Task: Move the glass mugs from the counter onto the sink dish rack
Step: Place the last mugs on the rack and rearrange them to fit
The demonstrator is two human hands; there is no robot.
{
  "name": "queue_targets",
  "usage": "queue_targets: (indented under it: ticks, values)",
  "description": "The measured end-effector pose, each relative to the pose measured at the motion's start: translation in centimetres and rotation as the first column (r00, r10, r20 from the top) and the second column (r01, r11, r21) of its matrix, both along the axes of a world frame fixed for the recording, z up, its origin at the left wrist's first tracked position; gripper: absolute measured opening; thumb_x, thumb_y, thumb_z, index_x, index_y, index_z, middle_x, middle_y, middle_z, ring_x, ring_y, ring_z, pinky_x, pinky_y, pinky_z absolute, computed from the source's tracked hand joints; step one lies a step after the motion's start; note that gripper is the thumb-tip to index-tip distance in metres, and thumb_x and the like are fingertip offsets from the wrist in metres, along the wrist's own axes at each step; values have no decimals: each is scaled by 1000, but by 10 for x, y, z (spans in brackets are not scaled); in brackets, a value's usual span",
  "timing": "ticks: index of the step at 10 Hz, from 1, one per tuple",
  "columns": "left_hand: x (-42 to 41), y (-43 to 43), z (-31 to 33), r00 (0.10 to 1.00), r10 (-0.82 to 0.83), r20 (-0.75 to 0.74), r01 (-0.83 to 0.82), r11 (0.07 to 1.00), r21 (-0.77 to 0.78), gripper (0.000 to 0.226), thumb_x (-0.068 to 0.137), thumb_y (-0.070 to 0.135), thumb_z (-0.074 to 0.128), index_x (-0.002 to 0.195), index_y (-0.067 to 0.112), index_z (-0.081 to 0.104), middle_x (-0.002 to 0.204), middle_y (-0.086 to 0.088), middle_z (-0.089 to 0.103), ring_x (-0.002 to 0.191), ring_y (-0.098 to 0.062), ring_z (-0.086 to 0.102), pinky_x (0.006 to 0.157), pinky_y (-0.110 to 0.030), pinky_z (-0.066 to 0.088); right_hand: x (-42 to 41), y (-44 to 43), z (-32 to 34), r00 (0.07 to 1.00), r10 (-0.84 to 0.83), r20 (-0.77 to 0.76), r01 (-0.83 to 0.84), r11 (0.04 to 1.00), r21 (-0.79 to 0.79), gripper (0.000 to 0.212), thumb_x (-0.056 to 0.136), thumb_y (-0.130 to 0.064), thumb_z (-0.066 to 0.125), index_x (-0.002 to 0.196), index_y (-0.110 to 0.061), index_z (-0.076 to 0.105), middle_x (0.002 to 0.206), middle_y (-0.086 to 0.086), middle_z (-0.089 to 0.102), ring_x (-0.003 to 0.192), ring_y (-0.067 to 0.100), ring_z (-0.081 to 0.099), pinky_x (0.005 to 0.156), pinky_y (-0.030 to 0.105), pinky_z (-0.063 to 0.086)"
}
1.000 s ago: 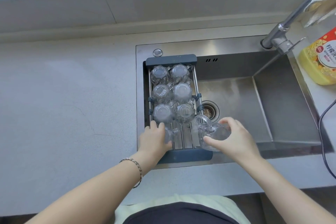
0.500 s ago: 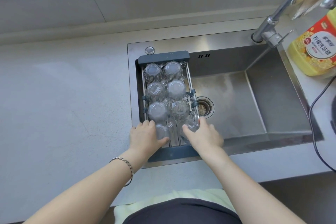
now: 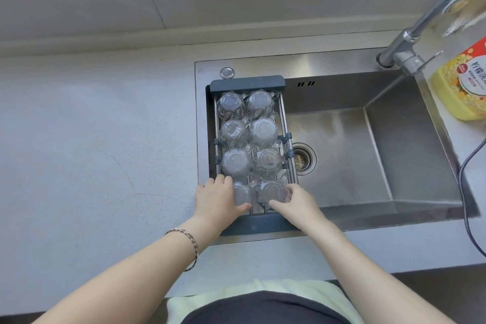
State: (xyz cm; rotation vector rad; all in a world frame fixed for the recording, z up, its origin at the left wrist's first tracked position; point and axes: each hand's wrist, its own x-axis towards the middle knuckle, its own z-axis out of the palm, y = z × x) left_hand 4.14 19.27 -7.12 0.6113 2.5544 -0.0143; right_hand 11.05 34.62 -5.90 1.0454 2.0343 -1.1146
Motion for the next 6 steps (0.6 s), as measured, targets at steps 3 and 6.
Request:
queue_targets:
  ticks: [3,6]
  values:
    - [3,-14,-2,997,-69,-34,72,992,103,61,81,46,59,131,17,42,134,2,52,116,-25,48,92,-33,37,11,3,-15,977,-136,-164,136,991,-12,56,68,-22,80,120,-14,59,97,12,66,93,30,67,93,34,48]
    - [-10,-5,12,995,-25,96,20,998,59,56,83,44,58,126,15,39,126,-8,46,114,-27,47,93,-37,42,-22,27,2,915,396,77,-399,916,38,51,80,-33,65,124,-8,56,122,10,63,112,24,59,94,32,46]
